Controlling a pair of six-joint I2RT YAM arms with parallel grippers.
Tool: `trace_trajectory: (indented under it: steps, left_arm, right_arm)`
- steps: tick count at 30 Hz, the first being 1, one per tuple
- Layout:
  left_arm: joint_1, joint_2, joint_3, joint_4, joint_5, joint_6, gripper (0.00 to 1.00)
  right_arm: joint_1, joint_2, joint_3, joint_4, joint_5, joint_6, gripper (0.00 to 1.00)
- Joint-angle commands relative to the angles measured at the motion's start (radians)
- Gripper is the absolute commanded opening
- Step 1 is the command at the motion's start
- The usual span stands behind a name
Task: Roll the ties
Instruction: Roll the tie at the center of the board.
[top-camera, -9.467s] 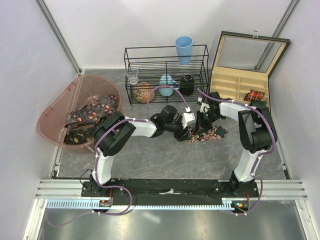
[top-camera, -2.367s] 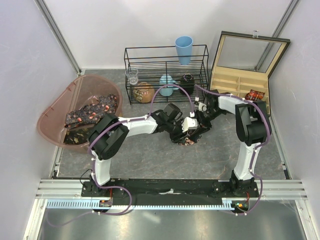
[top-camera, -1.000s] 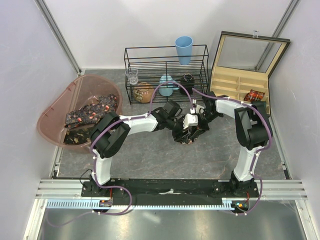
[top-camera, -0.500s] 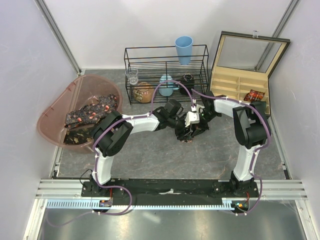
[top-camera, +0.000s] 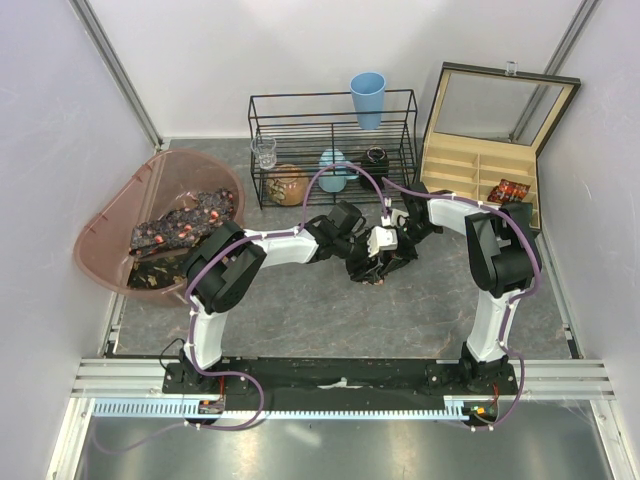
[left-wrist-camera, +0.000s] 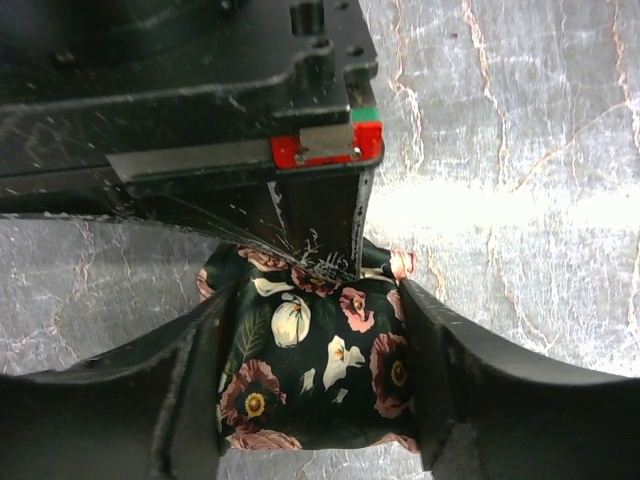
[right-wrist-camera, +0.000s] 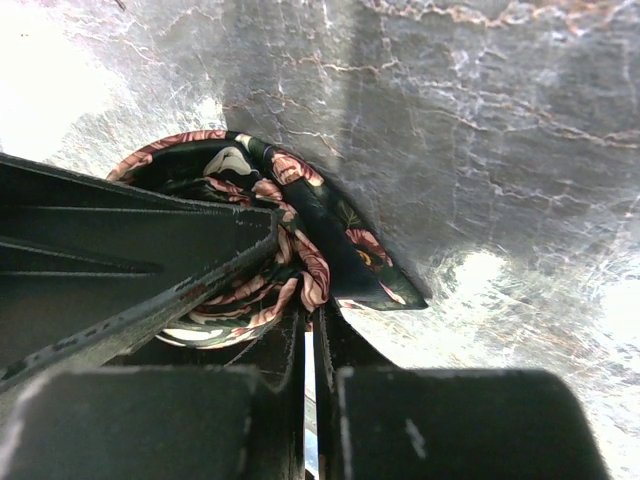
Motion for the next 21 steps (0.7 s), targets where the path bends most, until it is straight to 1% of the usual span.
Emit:
trace_trajectory:
  steps: [1,3,6,7,9,10,12,13,16,17,19,21]
  left_arm:
    - [0.014,0.024,0.004,-0.124,-0.112,0.089,0.63]
    - [0.014,0.027,-0.001,-0.144,-0.123,0.107,0.60]
    - [0.014,0.030,-0.012,-0.172,-0.127,0.120,0.48]
    - [0.014,0.030,-0.019,-0.174,-0.126,0.118,0.37]
    - [0.014,0.033,-0.022,-0.186,-0.121,0.115,0.28]
    - [0.016,0.043,-0.018,-0.200,-0.120,0.112,0.20]
    - [0.016,0.047,-0.018,-0.206,-0.115,0.104,0.15]
    - [0.016,0.050,-0.019,-0.210,-0.112,0.104,0.10]
    - [0.020,0.060,-0.021,-0.213,-0.100,0.094,0.05]
    - [0.025,0.061,-0.021,-0.215,-0.088,0.094,0.04]
    - [0.027,0.063,-0.021,-0.215,-0.081,0.089,0.02]
    - [0.028,0.066,-0.016,-0.217,-0.072,0.089,0.02]
  right_arm:
    - [0.000,0.046,-0.023,0.064,0.235,-0.058,0.00]
    - [0.000,0.037,-0.025,0.063,0.229,-0.055,0.00]
    - [-0.001,0.026,-0.026,0.063,0.212,-0.052,0.00]
    - [-0.003,0.021,-0.031,0.066,0.196,-0.055,0.00]
    - [-0.005,0.003,-0.028,0.071,0.151,-0.056,0.00]
    - [-0.008,-0.005,-0.025,0.071,0.130,-0.059,0.01]
    - [-0.031,-0.040,-0.026,0.069,0.062,-0.055,0.07]
    - [-0.044,-0.052,-0.025,0.069,0.036,-0.058,0.16]
    - [-0.104,-0.092,-0.020,0.069,-0.038,-0.053,0.29]
    - [-0.132,-0.100,-0.017,0.069,-0.054,-0.052,0.30]
    - [-0.147,-0.112,-0.016,0.072,-0.088,-0.046,0.33]
    - [-0.156,-0.117,-0.019,0.080,-0.088,-0.038,0.33]
